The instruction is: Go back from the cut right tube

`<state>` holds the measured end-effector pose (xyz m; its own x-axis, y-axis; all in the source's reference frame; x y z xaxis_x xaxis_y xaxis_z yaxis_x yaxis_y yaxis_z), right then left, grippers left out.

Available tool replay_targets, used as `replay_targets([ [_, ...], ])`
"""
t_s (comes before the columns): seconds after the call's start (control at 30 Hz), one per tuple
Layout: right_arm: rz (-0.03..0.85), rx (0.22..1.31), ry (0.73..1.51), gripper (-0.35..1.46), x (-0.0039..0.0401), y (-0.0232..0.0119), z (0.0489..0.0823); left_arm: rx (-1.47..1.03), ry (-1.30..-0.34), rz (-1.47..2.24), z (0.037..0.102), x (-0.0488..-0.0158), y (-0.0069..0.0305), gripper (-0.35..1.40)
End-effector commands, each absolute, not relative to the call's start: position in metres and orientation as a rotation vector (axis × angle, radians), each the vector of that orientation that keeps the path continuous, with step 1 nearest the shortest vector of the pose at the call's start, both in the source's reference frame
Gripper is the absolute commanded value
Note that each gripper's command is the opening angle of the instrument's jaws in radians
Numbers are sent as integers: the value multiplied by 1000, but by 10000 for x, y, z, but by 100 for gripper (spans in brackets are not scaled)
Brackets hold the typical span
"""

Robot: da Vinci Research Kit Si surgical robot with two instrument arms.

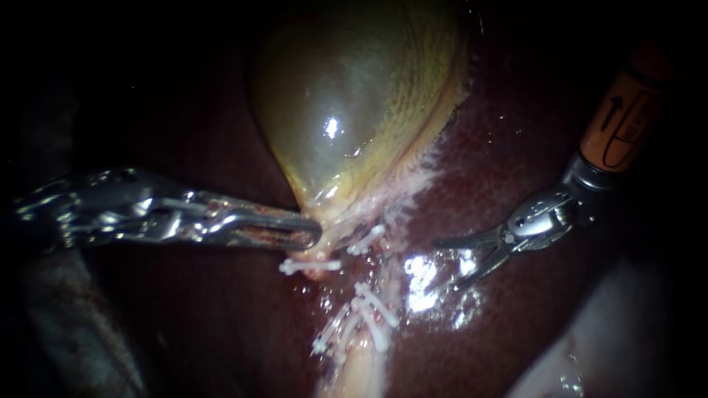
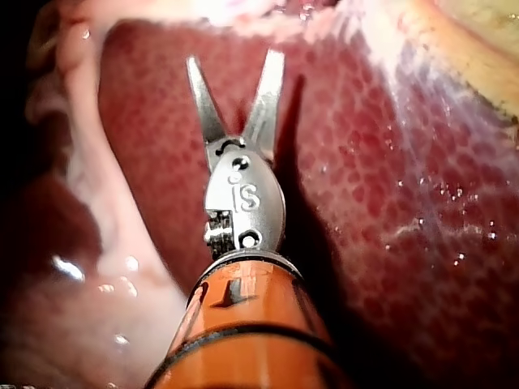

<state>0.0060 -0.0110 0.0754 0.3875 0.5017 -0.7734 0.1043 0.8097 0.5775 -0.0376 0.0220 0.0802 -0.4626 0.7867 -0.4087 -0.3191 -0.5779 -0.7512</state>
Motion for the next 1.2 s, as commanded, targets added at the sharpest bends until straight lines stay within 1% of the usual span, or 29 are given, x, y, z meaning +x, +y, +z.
replay_targets([
  [0.03, 267, 605, 1163, 76, 60, -110, 754, -1002, -781, 2073, 805, -378, 220, -35],
  [0.5, 257, 598, 1167, 78, 60, -111, 753, -1030, -741, 2054, 854, -413, 213, -35],
  [0.8, 257, 598, 1167, 78, 60, -111, 753, -1049, -727, 2045, 872, -422, 212, -35],
  [1.2, 257, 598, 1167, 78, 60, -111, 753, -1049, -728, 2046, 872, -421, 212, -35],
])
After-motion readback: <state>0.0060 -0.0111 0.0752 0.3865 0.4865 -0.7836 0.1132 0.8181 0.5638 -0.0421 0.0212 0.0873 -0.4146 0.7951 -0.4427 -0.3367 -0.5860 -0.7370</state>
